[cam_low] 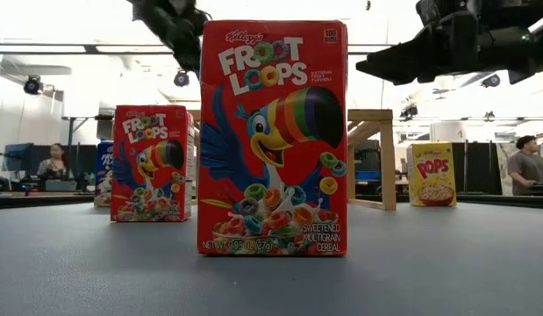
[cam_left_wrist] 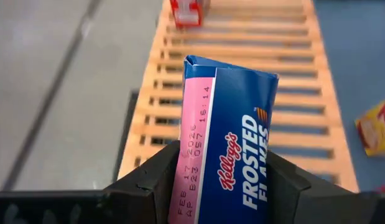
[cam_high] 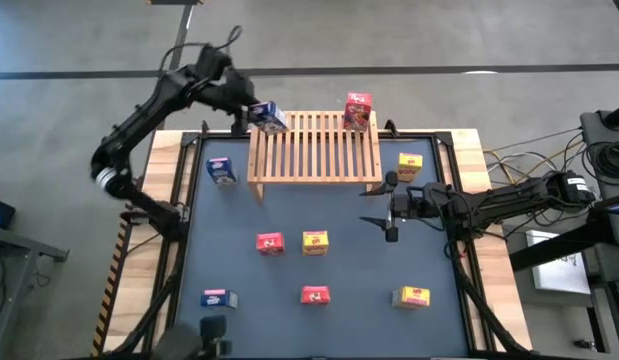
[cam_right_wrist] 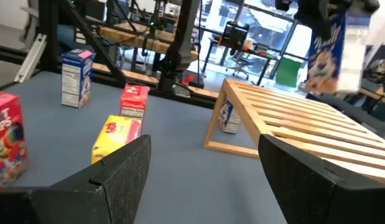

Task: Stack cereal on shelf
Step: Put the middle blue cereal box on the shelf

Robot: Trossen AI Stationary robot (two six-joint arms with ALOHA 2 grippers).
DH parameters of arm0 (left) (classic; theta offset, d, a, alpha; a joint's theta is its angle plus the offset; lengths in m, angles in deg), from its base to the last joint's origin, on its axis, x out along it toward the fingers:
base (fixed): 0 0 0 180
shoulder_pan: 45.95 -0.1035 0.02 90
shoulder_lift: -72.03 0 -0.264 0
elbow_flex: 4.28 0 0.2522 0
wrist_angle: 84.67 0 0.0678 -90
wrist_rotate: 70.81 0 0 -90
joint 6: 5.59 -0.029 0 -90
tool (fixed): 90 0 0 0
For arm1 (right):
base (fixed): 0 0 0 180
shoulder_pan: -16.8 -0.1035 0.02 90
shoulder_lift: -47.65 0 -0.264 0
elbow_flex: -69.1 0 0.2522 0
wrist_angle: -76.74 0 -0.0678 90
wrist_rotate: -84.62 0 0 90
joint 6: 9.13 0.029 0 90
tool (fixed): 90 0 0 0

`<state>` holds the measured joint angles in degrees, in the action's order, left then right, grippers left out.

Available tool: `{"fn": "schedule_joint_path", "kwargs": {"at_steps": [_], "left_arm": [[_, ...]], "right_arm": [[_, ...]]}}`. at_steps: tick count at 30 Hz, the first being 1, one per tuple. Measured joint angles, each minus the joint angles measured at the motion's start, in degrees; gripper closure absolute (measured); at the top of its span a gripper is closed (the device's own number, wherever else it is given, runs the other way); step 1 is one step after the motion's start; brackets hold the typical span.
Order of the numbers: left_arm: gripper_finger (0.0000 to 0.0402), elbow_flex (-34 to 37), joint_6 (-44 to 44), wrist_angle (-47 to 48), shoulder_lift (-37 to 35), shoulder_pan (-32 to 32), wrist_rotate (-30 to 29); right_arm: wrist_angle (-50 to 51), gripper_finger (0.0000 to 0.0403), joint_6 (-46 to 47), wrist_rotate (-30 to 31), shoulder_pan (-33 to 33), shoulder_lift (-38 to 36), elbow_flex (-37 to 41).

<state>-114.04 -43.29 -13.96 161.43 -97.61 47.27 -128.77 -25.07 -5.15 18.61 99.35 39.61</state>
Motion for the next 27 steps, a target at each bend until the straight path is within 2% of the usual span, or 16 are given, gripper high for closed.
{"fn": "schedule_joint_path", "kwargs": {"at_steps": [5, 13, 20, 27], "left_arm": [[0.0249, -16.81, -5.01, 14.96, 10.91, -0.36, -5.66], [0.0256, -38.82, -10.39, 25.4, 23.46, -1.04, -6.12], [0.0254, -33.68, -13.01, 25.85, 23.65, -2.5, -6.52], [0.0254, -33.49, -11.01, 27.27, 23.61, -3.45, -4.05]], "right_arm": [[0.11, 0.0117, 0.29, -0.01, 0.08, 0.06, -1.47], [4.45, 0.0117, 0.32, -0.01, 0.08, 0.13, -4.26], [7.6, 0.0117, 0.35, -0.01, 0.08, 0.13, -5.7], [7.62, 0.0117, 0.33, 1.07, 0.08, 0.13, -5.68]]}}
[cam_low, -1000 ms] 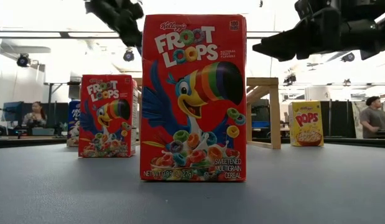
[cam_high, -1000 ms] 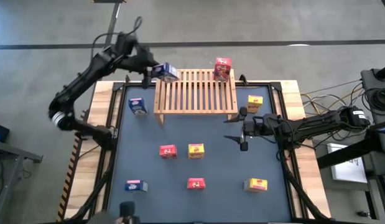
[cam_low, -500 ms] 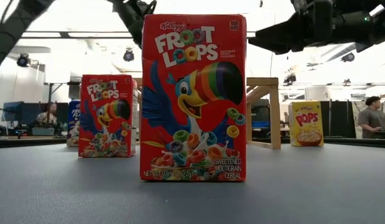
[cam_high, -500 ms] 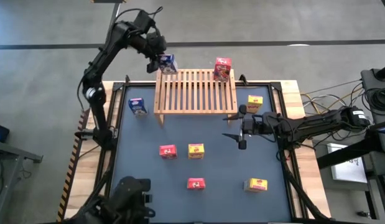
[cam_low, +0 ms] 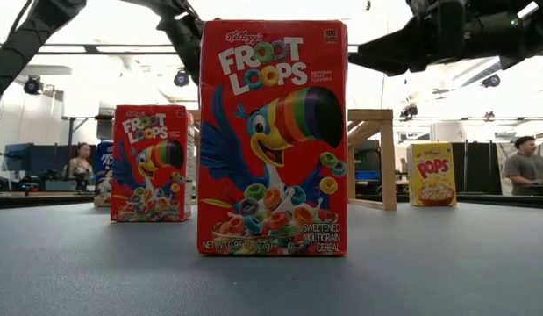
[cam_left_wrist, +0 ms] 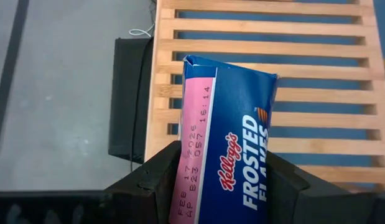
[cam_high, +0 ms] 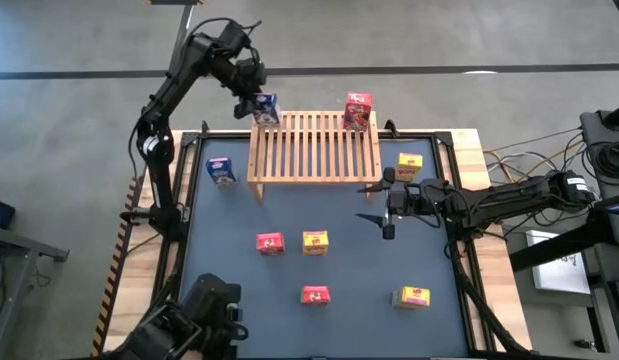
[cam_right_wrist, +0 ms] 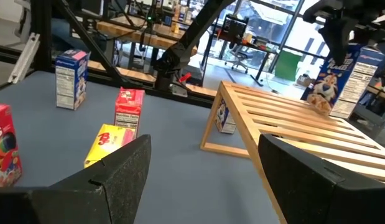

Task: Stack cereal on shelf
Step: Put the middle blue cereal box on the shelf

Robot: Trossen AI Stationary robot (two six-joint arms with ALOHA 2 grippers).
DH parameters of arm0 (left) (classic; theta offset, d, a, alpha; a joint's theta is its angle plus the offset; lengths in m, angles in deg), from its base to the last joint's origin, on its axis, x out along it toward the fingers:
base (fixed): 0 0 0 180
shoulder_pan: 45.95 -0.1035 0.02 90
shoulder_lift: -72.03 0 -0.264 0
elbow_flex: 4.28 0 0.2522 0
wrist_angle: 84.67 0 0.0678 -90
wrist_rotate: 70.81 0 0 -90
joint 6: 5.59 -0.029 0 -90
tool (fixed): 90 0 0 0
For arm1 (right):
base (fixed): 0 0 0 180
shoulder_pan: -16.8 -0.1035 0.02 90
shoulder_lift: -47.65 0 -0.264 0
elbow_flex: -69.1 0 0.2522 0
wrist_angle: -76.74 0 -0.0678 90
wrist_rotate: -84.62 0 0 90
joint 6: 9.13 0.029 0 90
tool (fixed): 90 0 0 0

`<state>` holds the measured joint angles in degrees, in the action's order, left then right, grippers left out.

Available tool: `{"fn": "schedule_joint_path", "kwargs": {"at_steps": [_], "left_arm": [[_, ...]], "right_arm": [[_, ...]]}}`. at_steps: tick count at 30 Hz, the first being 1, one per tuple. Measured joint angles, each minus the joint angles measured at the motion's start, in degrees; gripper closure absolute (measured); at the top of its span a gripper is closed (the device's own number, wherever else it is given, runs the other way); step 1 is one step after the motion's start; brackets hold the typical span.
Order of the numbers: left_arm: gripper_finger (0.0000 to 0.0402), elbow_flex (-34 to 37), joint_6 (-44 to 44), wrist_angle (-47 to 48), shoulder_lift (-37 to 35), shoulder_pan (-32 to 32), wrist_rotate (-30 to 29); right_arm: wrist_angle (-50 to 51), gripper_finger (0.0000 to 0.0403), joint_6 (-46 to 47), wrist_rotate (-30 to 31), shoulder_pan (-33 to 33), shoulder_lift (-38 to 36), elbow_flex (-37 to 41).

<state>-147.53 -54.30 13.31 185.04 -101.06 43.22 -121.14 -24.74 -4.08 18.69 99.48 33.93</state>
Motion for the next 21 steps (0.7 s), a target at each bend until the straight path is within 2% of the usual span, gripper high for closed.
{"fn": "schedule_joint_path", "kwargs": {"at_steps": [11, 21], "left_arm": [[0.025, 0.15, 2.69, -0.17, 0.0, 0.04, 0.11], [0.0204, 0.17, 3.66, -0.84, 0.0, 0.26, -0.04]], "right_arm": [[0.05, 0.0117, -1.53, 0.36, 0.02, 0.0, 0.03], [0.05, 0.0117, -1.55, 0.35, 0.02, 0.0, 0.05]]}}
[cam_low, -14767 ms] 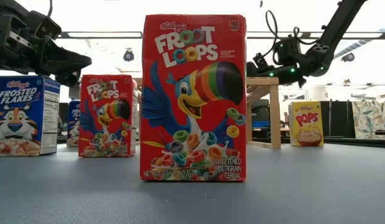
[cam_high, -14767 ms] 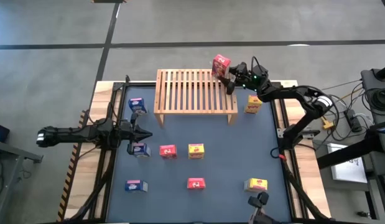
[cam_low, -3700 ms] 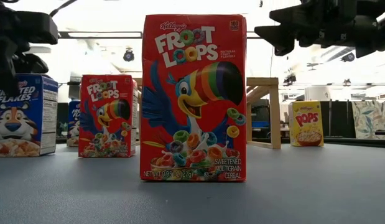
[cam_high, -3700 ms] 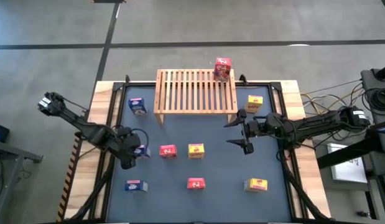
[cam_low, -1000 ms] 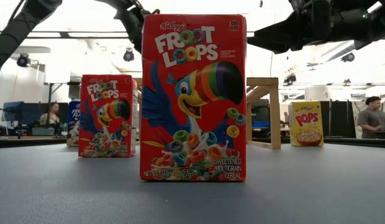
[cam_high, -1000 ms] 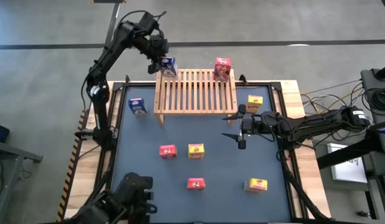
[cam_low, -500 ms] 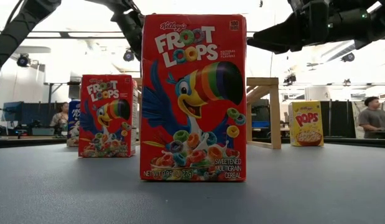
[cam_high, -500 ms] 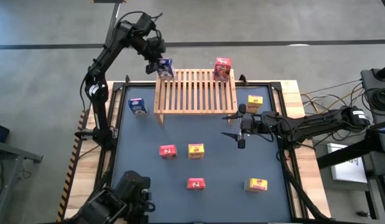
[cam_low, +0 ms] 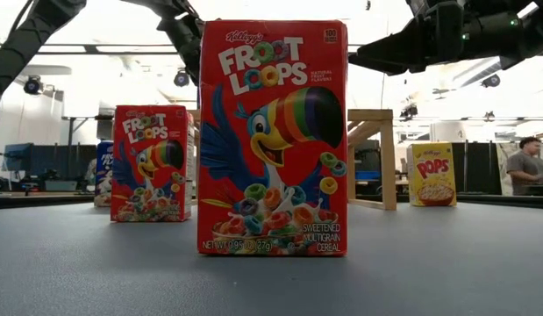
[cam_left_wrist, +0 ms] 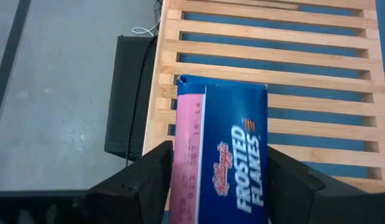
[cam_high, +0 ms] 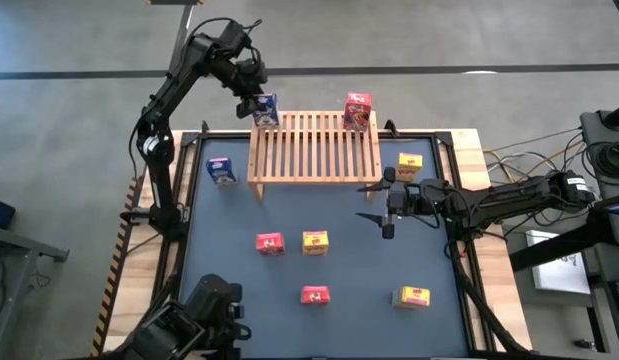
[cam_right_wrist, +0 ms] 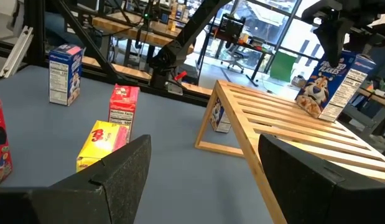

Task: Stack cereal on shelf
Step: Put the middle blue cereal box on the shelf

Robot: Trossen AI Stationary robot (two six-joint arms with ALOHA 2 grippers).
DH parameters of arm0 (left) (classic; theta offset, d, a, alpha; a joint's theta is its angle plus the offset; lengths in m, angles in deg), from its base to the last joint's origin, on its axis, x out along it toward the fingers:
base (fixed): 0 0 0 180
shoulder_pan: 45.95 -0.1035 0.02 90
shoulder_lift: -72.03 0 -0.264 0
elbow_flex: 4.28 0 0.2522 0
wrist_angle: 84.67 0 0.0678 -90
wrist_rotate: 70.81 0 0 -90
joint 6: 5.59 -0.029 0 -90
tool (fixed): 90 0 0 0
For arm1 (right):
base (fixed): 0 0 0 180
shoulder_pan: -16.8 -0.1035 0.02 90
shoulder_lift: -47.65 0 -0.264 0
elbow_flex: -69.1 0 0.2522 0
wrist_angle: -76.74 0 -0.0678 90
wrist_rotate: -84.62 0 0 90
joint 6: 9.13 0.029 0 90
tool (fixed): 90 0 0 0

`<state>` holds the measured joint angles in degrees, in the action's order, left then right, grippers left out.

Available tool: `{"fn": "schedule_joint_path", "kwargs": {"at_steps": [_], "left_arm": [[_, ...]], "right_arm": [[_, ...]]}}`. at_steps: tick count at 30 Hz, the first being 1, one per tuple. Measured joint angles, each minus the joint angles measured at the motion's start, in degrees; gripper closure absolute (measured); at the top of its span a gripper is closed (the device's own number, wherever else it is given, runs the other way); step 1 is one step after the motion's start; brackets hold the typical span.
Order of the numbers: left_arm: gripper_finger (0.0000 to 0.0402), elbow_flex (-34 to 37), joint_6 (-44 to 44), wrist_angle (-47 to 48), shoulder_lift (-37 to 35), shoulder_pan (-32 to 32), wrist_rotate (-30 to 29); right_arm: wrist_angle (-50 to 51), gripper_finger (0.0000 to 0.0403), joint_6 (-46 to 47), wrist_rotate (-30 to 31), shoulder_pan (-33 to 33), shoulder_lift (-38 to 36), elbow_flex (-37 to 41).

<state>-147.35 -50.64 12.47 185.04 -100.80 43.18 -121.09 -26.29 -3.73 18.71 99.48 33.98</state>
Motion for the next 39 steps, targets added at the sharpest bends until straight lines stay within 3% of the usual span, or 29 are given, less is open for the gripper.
{"fn": "schedule_joint_path", "kwargs": {"at_steps": [9, 15, 24, 26, 29, 32, 39], "left_arm": [[0.0185, -0.35, 0.54, -0.41, 0.04, 0.02, -0.02], [0.0184, -5.54, 0.31, -0.33, 0.09, 0.02, -0.04], [0.0184, -4.94, -0.91, 0.05, -5.01, -0.96, -0.61], [0.0184, -4.94, -0.91, 1.3, -5.73, -1.86, 1.56], [0.0184, -4.63, -1.03, 2.51, -6.36, -3.78, 10.04], [0.0189, -2.43, -3.57, 4.34, -6.84, -5.49, 18.07], [0.0231, 12.07, -5.48, -3.02, -14.59, -6.87, 16.87]], "right_arm": [[-0.01, 0.0117, 0.0, 0.0, -0.01, 0.0, 0.0], [-0.02, 0.0117, 0.0, 0.0, 0.0, 0.0, 0.0], [-0.02, 0.0117, 0.0, 0.0, 0.0, 0.02, 0.02], [-0.01, 0.0117, 0.0, -0.01, 0.0, 0.01, 0.02], [0.0, 0.0117, 0.0, -0.02, 0.0, 0.02, 0.04], [0.0, 0.0117, 0.07, -0.02, 0.0, 0.02, 0.04], [0.96, 0.0117, 0.09, -0.02, -0.01, 0.02, 0.04]]}}
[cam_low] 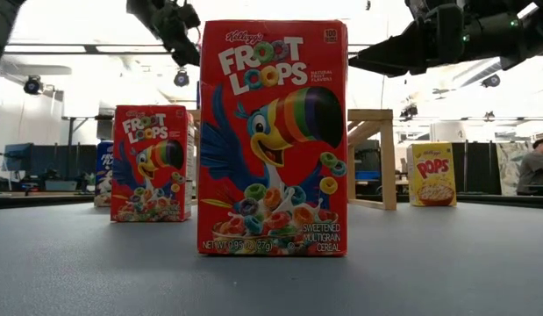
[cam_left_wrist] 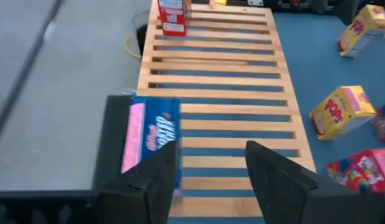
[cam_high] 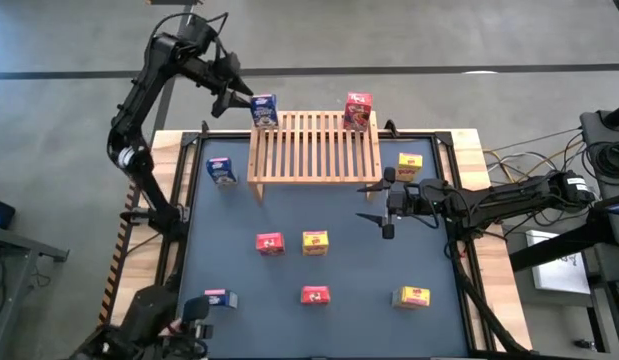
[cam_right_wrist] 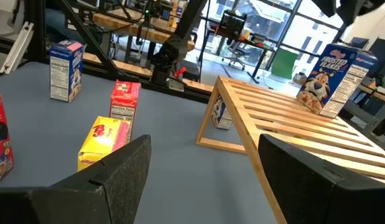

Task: Stack cereal on shelf
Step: Put the middle blue cereal box on the shelf

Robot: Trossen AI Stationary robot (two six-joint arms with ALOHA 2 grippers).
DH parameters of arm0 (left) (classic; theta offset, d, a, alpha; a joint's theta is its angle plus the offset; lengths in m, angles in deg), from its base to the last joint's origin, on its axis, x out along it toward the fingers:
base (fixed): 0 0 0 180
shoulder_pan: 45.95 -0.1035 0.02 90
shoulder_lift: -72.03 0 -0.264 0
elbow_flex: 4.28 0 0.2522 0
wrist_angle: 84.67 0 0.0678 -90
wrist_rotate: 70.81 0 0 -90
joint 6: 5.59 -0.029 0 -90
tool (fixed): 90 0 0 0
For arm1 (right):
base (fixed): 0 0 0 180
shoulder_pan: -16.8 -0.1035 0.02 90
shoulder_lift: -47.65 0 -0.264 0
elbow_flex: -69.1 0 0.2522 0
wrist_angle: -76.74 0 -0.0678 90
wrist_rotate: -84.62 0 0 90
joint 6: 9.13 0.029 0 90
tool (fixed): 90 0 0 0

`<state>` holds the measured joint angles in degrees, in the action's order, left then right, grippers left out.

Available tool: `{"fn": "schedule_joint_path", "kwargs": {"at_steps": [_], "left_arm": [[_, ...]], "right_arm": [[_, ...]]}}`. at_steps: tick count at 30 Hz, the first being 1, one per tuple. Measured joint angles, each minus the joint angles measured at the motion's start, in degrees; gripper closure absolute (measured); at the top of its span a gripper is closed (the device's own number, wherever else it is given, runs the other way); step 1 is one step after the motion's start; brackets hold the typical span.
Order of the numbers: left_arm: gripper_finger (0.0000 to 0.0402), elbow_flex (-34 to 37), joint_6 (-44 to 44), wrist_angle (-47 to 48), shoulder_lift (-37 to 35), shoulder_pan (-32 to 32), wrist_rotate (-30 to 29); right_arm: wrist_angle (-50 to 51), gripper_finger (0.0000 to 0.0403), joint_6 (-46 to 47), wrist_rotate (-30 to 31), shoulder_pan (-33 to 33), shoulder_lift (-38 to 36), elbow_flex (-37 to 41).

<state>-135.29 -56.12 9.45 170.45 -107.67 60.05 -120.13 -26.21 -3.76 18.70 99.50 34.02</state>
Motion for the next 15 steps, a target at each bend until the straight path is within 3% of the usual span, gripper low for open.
{"fn": "schedule_joint_path", "kwargs": {"at_steps": [5, 9, 15], "left_arm": [[0.0261, 14.97, 0.78, -11.91, -11.77, -2.08, 0.58], [0.0276, 29.04, 7.29, -27.31, -20.78, -3.75, 2.57], [0.0281, 48.1, 10.84, -46.55, -29.32, -3.73, 3.45]], "right_arm": [[-0.02, 0.0117, -0.02, 0.0, -0.01, 0.0, 0.0], [-0.12, 0.0117, -0.05, 0.0, -0.01, 0.0, 0.0], [-1.82, 0.0117, -0.57, 0.0, 0.01, 0.0, 0.0]]}}
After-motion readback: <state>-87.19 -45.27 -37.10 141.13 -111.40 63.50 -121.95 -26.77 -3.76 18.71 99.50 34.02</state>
